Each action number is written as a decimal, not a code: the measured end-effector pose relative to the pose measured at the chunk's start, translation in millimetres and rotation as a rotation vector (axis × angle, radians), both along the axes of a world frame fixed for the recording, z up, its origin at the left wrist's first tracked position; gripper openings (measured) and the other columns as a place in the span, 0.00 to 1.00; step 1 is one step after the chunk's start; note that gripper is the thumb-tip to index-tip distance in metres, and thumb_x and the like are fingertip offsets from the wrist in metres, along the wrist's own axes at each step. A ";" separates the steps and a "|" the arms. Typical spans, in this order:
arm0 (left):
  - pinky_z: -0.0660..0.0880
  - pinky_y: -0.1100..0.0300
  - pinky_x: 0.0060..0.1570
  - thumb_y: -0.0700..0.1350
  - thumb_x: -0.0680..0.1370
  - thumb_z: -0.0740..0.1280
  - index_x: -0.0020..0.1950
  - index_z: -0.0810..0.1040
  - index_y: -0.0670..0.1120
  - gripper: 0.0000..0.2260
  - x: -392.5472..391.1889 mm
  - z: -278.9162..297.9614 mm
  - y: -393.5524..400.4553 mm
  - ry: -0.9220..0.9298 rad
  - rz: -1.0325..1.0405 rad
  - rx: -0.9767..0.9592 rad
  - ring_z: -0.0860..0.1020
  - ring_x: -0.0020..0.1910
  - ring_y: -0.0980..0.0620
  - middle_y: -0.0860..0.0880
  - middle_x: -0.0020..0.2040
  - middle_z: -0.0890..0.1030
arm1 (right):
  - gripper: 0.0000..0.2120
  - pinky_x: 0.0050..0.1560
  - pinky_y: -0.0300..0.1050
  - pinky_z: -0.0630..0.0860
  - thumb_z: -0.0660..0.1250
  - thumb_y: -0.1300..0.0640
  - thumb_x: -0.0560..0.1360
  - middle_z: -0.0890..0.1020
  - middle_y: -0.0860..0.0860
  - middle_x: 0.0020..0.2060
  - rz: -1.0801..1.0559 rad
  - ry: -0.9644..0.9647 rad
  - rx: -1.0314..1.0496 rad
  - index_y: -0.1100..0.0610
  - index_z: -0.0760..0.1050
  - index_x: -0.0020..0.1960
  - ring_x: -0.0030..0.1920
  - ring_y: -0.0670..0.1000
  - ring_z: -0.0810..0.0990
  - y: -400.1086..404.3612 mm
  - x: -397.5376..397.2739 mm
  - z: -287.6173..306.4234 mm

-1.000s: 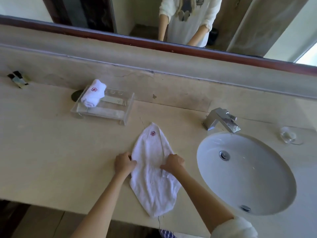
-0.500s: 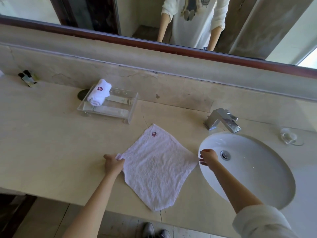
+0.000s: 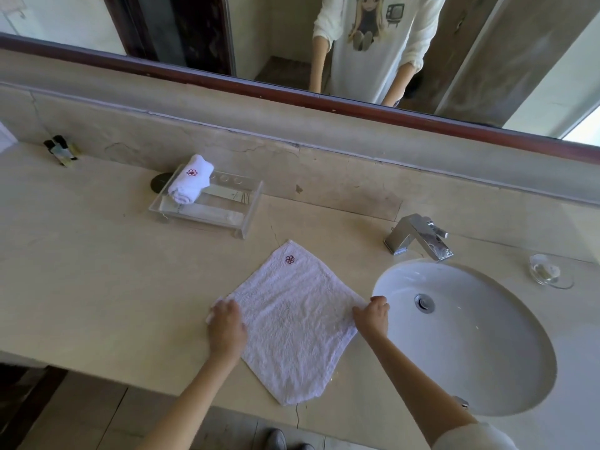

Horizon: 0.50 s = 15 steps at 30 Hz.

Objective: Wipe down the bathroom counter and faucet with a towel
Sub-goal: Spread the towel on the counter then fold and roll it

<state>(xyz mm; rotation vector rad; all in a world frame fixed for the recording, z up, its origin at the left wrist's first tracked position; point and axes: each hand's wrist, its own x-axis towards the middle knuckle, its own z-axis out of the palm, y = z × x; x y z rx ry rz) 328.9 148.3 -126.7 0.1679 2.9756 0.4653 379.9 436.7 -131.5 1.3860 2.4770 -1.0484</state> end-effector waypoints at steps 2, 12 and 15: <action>0.72 0.58 0.42 0.50 0.70 0.71 0.47 0.70 0.47 0.14 40.3 12.0 31.9 -0.278 -0.342 0.085 0.76 0.44 0.49 0.49 0.46 0.73 | 0.21 0.57 0.53 0.70 0.64 0.62 0.71 0.68 0.60 0.60 -0.017 -0.028 0.029 0.63 0.64 0.62 0.61 0.62 0.70 -0.4 -2.7 -1.2; 0.73 0.55 0.51 0.33 0.74 0.64 0.51 0.76 0.44 0.09 92.6 7.2 77.0 -0.534 -0.650 -0.113 0.77 0.51 0.46 0.47 0.49 0.77 | 0.19 0.58 0.55 0.72 0.64 0.59 0.72 0.69 0.59 0.59 0.037 -0.065 0.015 0.61 0.64 0.61 0.60 0.62 0.72 1.9 -0.5 -6.6; 0.76 0.54 0.53 0.37 0.77 0.60 0.55 0.75 0.40 0.09 79.2 7.8 72.4 -0.476 -0.581 -0.068 0.79 0.53 0.45 0.43 0.54 0.79 | 0.19 0.59 0.55 0.72 0.63 0.60 0.71 0.70 0.59 0.59 0.057 -0.068 0.024 0.60 0.64 0.61 0.61 0.61 0.72 4.3 0.2 -7.0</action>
